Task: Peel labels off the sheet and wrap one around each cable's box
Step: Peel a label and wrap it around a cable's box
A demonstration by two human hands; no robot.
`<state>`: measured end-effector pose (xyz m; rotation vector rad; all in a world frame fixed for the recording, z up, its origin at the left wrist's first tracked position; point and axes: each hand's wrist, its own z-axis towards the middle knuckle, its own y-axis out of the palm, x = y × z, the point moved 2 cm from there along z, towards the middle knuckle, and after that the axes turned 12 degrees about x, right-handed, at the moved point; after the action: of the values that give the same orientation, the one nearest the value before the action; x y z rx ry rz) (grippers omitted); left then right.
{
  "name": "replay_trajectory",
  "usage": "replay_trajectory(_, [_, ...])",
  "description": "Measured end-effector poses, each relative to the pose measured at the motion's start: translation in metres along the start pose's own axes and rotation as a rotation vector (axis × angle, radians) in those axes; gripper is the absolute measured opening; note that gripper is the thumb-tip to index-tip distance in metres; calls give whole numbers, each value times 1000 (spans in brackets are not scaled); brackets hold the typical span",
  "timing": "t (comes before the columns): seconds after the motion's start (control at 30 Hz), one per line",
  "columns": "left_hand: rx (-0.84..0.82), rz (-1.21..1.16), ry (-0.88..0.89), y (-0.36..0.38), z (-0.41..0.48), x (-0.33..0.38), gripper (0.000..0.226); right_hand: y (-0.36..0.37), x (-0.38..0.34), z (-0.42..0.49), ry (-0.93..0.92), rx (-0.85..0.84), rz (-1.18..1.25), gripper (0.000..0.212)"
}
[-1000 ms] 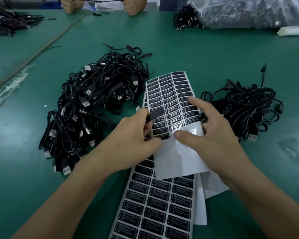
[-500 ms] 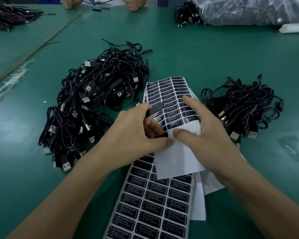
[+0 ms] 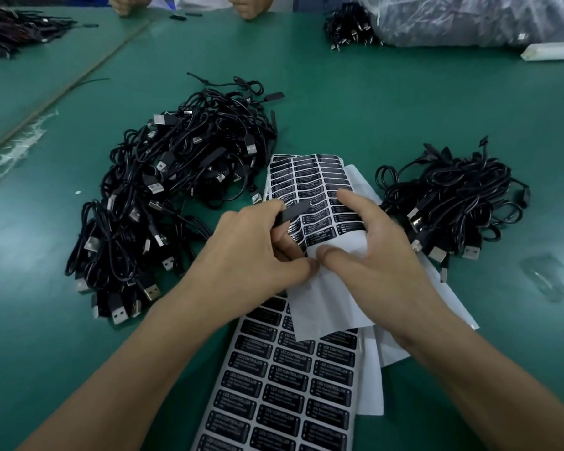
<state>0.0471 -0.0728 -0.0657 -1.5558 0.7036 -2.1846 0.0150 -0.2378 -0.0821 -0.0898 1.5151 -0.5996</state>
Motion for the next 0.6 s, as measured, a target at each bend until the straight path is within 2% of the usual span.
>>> replay_trajectory(0.43, [-7, -39, -44, 1, 2, -5, 49, 2, 3, -3, -1, 22, 6, 71])
replay_trajectory(0.6, [-5, -16, -36, 2, 1, -3, 36, 2, 5, -2, 20, 41, 31, 68])
